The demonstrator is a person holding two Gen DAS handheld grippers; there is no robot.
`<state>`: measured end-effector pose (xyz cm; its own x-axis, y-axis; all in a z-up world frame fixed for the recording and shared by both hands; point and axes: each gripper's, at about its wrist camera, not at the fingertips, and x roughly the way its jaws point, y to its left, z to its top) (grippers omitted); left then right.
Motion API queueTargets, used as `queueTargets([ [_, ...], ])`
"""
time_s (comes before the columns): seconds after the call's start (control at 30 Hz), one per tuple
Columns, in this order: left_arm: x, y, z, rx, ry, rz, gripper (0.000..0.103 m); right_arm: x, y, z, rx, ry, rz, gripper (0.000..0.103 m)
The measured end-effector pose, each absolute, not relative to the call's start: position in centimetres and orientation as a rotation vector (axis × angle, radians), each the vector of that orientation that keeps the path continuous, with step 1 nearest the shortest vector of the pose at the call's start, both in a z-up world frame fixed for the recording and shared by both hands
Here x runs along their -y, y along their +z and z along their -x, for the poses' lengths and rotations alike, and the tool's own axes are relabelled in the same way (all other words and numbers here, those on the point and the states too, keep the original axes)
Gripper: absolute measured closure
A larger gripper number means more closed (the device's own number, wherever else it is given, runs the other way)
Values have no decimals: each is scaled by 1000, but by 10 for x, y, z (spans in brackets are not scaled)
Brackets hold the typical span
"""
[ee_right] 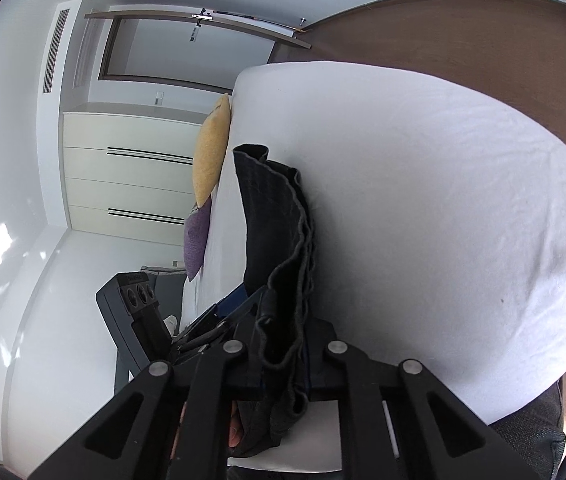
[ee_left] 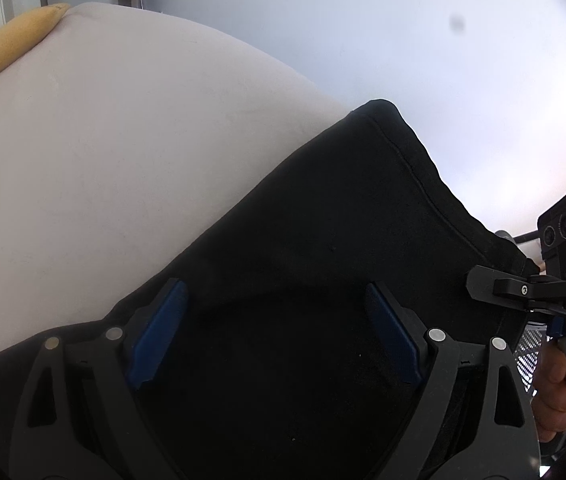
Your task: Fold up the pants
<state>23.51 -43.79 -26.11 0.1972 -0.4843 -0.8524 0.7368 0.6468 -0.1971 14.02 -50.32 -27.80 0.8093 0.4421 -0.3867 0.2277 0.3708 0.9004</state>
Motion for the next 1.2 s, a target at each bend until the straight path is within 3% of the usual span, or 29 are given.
queueTargets([
  [0.67,276,-248,-288,-1192,-911,223,19,400,-157,-192,-789,185,-626,92],
  [0.93,152,-251,-301,-1154,-903,645,19,283,-135,-218,-938,301,-176,92],
  [1.2,21,-255,-292,-1064,-818,997,14,216,-147,-229,-988,366,-56,92],
])
